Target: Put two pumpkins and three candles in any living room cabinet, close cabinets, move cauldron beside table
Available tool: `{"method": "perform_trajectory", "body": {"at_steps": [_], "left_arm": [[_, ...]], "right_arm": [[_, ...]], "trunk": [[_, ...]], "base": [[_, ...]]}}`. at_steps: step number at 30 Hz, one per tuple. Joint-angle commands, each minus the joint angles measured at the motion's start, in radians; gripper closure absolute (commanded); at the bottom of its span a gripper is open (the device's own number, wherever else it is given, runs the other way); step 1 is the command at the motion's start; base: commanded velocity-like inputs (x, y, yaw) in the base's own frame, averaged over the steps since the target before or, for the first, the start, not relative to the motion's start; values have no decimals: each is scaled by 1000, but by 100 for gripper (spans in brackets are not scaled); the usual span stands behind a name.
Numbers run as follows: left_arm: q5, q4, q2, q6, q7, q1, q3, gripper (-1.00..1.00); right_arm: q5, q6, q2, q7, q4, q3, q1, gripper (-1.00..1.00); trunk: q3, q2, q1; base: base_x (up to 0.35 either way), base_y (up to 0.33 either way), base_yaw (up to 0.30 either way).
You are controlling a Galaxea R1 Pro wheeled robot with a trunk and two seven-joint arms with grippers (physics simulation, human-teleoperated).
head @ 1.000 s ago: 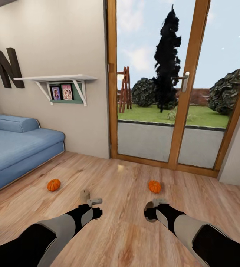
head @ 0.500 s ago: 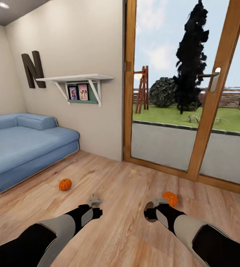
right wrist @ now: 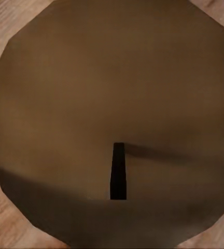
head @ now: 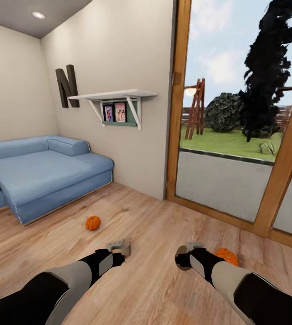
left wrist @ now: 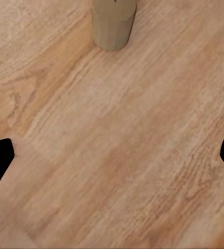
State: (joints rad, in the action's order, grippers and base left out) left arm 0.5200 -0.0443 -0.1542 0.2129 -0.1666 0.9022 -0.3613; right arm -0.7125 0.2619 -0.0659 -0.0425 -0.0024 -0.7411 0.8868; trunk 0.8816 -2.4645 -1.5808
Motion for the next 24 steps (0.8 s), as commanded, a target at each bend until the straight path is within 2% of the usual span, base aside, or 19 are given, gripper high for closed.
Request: {"method": "perform_trajectory", "body": {"at_steps": [1,13,16,24], "left_arm": [[9,-2,-1,2,-2,1,-8,-100],[9,-1,-1,2,-2,1,-8,-100],[9,-1,-1,2,-2,1,-8,-100],[9,-2,-1,2,-2,1,-8,-100]], "right_arm": [[-10,3,0,-3,-1,-9,0,100],[-10,3,0,-4,-1,-9,1,100],[-9,3,0,-5,-1,-9,0,100],[-9,3,0,-6,1,-9,0,100]], "trunk": [[1,-1,0],[1,-1,0],[1,-1,0],[1,-1,0]], "base": [[165,-143,292],[167,-147,284],[255,-166,91],[325,-13,5]]}}
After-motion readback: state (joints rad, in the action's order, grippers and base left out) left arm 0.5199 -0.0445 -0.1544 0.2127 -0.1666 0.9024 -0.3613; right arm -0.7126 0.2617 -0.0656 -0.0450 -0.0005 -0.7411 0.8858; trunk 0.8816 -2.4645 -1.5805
